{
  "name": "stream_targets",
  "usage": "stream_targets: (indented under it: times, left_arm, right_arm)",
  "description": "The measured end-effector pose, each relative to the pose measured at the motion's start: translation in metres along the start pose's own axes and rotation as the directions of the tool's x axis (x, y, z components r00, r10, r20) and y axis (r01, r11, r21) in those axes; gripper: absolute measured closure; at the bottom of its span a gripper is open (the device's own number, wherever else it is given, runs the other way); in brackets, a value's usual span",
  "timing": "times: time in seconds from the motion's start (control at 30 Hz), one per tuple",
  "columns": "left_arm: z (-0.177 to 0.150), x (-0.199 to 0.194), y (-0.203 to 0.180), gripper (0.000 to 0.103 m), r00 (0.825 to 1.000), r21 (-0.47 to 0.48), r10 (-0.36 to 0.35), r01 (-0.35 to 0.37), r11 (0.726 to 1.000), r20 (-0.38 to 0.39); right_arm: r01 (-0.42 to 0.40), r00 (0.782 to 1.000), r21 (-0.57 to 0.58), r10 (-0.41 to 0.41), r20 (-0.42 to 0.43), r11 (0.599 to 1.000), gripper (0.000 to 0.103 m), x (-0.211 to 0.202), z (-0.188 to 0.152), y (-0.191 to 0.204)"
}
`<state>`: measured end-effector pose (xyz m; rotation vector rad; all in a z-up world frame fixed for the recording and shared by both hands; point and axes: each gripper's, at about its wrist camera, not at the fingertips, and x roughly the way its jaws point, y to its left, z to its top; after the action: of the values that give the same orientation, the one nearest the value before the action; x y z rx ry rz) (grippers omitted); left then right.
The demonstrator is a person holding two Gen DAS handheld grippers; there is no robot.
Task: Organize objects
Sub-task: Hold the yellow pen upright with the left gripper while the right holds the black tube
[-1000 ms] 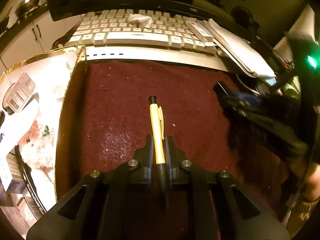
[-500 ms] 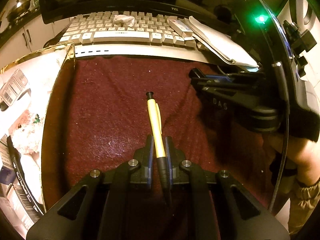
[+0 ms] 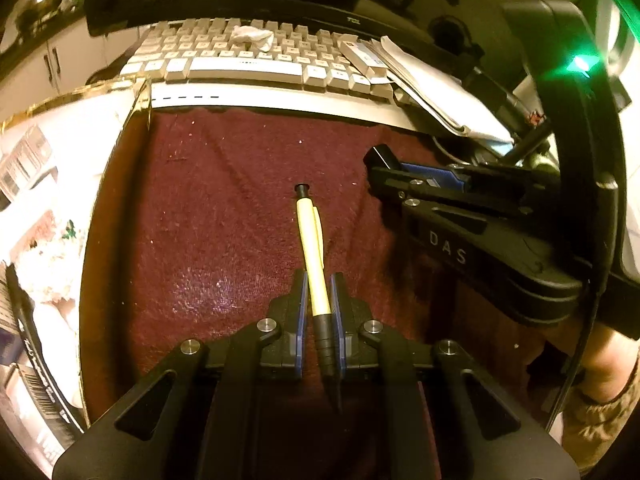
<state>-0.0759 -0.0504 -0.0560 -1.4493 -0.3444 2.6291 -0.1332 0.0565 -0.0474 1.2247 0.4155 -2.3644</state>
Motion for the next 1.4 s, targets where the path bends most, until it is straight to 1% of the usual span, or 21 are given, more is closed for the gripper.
stream_targets:
  times: [0.07, 0.27, 0.37, 0.67, 0.87, 1.0, 1.13, 1.4]
  left_arm:
    - [0.0, 0.0, 0.001, 0.092, 1.0, -0.008, -0.008, 0.008, 1.0, 0.0]
    - [-0.001, -0.001, -0.002, 0.092, 1.0, 0.02, 0.007, -0.008, 1.0, 0.017]
    - [-0.002, -0.001, 0.001, 0.093, 1.0, 0.004, -0.005, 0.005, 1.0, 0.031]
    - [-0.003, -0.001, 0.003, 0.094, 0.999, 0.0, -0.013, 0.013, 1.0, 0.037]
    - [-0.004, -0.003, 0.002, 0.094, 0.999, -0.005, -0.015, 0.015, 1.0, 0.048]
    - [-0.007, -0.004, 0.005, 0.095, 0.998, -0.032, -0.034, 0.036, 0.999, 0.059]
    - [-0.007, -0.009, 0.006, 0.095, 0.997, -0.044, -0.041, 0.044, 0.998, 0.072]
    - [-0.008, -0.016, 0.005, 0.095, 0.995, -0.058, -0.051, 0.056, 0.997, 0.091]
  right_arm:
    - [-0.01, 1.0, 0.002, 0.01, 0.012, 1.0, 0.087, -0.003, 0.001, 0.001]
    - [-0.032, 0.999, 0.006, 0.032, 0.037, 0.999, 0.087, 0.002, 0.013, 0.007]
    - [-0.035, 0.998, 0.003, 0.035, 0.043, 0.999, 0.087, 0.004, 0.015, 0.008]
    - [-0.028, 1.0, -0.009, 0.028, -0.002, 1.0, 0.087, 0.019, 0.014, 0.009]
    - [-0.02, 1.0, -0.026, 0.02, -0.012, 0.999, 0.087, 0.021, 0.016, 0.011]
    - [-0.001, 1.0, -0.037, 0.002, 0.01, 0.999, 0.087, 0.019, 0.014, 0.014]
    - [-0.019, 0.999, -0.025, 0.019, 0.025, 1.0, 0.087, 0.015, 0.011, 0.012]
    - [-0.02, 0.997, -0.039, 0.023, 0.068, 0.999, 0.087, -0.004, 0.015, 0.016]
